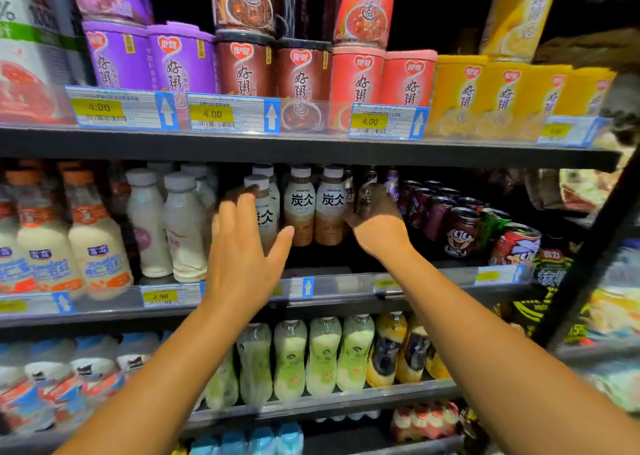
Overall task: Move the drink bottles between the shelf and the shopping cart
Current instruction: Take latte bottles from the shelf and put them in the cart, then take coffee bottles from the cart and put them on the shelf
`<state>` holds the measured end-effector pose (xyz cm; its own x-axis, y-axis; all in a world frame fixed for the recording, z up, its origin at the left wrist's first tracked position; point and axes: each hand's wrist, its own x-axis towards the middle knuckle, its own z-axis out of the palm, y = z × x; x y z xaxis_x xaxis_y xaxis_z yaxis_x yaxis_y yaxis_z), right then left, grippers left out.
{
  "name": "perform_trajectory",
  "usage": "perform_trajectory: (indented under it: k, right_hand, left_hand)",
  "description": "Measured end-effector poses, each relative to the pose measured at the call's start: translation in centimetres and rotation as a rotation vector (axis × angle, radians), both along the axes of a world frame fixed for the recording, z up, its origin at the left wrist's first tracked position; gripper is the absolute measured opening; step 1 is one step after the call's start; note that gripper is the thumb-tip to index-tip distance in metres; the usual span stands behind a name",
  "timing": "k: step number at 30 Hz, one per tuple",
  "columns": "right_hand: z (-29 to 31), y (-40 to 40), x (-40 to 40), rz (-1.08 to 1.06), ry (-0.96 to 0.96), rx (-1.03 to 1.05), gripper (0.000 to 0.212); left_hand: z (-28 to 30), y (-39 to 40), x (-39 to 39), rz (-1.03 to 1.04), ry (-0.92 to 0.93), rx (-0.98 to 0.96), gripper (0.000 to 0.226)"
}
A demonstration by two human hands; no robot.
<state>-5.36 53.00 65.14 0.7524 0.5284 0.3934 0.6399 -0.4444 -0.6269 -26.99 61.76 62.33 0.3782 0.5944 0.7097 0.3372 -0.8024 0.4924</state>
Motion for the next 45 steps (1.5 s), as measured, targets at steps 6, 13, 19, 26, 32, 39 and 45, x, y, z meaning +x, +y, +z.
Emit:
perform_trajectory:
  k: [6,13,19,26,32,39,45]
  right_hand:
    - [-3.2,-9.2,-2.7,-0.082,-0.301,-0.079,0.061]
    - [-11.1,-25.0,-1.4,-0.333,-0.243,-0.154,0.068]
    - [-19.4,-41.7,-0.3,-0.664,-0.01,-0.294,0.074]
    - [-28.0,-57.9,-1.5,-0.938,0.249,-0.445,0.066]
    - [-35.4,-65.8,-2.2,-1.023,0.45,-0.544,0.073]
    - [-42.2,-69.6,-2.0,-1.097,0.663,-0.504,0.063]
    - [-50.5,-70.5,-0.5,-1.146,0.915,-0.337,0.061]
  left_hand:
    - [-1.8,-7.3,3.0,-0.408,0.065,0.116,0.058]
    - [-5.8,-17.3,11.5,-0.769,0.211,0.1,0.059]
    - [-12.4,-29.6,19.7,-1.029,0.418,0.107,0.066]
    - [-23.5,-43.3,26.1,-1.187,0.695,0.104,0.07]
    - [-31.4,-51.4,28.8,-1.234,0.91,-0.042,0.077]
    - [-39.9,-55.4,31.8,-1.142,1.136,-0.262,0.066]
    - [-47.5,-57.8,34.9,-1.013,1.262,-0.622,0.042]
